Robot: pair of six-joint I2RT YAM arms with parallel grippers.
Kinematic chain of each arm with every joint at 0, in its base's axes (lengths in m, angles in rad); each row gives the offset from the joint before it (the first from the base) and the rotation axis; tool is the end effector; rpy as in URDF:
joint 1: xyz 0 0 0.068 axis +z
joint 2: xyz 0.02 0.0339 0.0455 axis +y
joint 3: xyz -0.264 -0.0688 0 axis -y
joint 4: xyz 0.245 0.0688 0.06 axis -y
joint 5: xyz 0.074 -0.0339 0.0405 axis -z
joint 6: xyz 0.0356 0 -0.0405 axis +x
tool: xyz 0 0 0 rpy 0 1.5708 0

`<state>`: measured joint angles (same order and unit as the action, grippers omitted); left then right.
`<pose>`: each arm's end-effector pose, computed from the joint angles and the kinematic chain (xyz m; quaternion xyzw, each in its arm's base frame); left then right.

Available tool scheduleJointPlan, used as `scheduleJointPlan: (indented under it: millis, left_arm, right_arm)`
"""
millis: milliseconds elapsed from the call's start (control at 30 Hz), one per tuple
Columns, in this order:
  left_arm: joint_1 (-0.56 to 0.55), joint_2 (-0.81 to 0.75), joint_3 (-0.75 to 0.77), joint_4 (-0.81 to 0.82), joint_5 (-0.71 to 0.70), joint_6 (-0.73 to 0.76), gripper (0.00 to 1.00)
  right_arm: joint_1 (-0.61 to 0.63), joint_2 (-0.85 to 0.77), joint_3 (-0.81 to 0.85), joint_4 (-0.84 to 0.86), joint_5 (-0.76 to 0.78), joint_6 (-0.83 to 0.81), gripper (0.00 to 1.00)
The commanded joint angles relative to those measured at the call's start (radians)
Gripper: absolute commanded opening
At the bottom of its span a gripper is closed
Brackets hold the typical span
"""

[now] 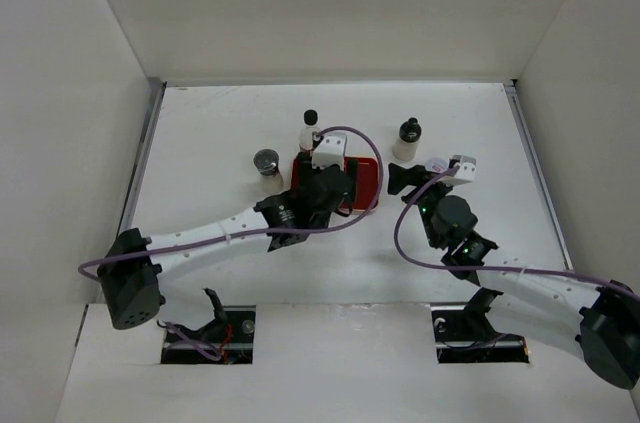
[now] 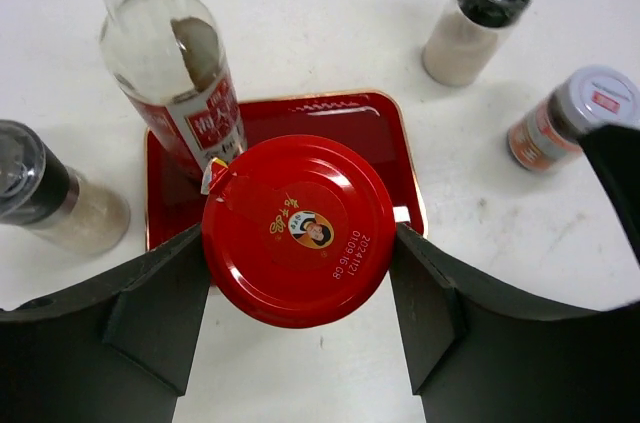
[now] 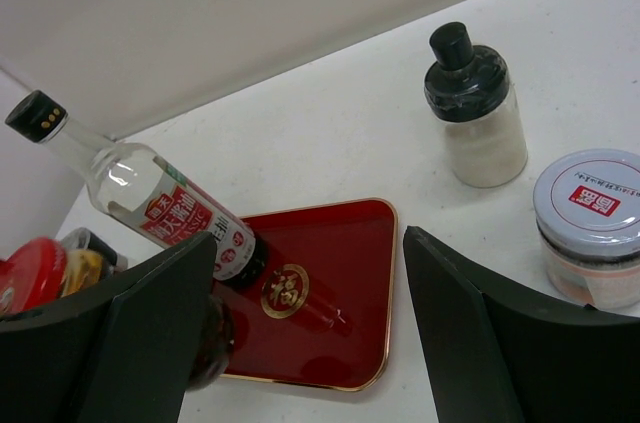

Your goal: Organize the condiment bottles

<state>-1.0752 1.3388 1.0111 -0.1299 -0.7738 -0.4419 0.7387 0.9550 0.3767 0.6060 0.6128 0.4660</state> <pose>0.1645 -0.2519 0.3044 0.0554 0.8093 -0.1040 0.5755 0.1680 0.1253 0.2482 0.1238 0.6880 0.2139 0.6823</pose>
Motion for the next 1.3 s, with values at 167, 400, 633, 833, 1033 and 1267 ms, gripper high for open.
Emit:
scheduleJointPlan:
  millis: [167, 400, 633, 833, 1033, 1267]
  left_arm:
    - [0.159, -0.018, -0.003, 0.226, -0.004, 0.071, 0.23]
    - [0.238, 0.01, -0.069, 0.288, 0.108, 0.068, 0.23]
    - [0.246, 0.026, -0.144, 0.297, 0.083, 0.051, 0.23]
    - [0.248, 0.079, -0.16, 0.311, 0.099, 0.032, 0.28]
    - [0.246, 0.045, -0.195, 0.309, 0.068, 0.019, 0.62]
    - [0.241, -0.177, -0.242, 0.251, 0.008, 0.023, 0.78]
  right_arm:
    - [-0.002, -0.024, 0.001, 0.035, 0.007, 0.011, 0.82]
    - [-0.002, 0.002, 0.008, 0.038, 0.004, 0.006, 0.82]
    - [-0.002, 0.01, 0.008, 0.043, 0.004, 0.006, 0.82]
    - [-0.002, 0.007, 0.007, 0.041, 0.004, 0.006, 0.82]
    - [-0.002, 0.001, 0.007, 0.041, 0.004, 0.006, 0.82]
    - [-0.002, 0.004, 0.008, 0.041, 0.002, 0.005, 0.83]
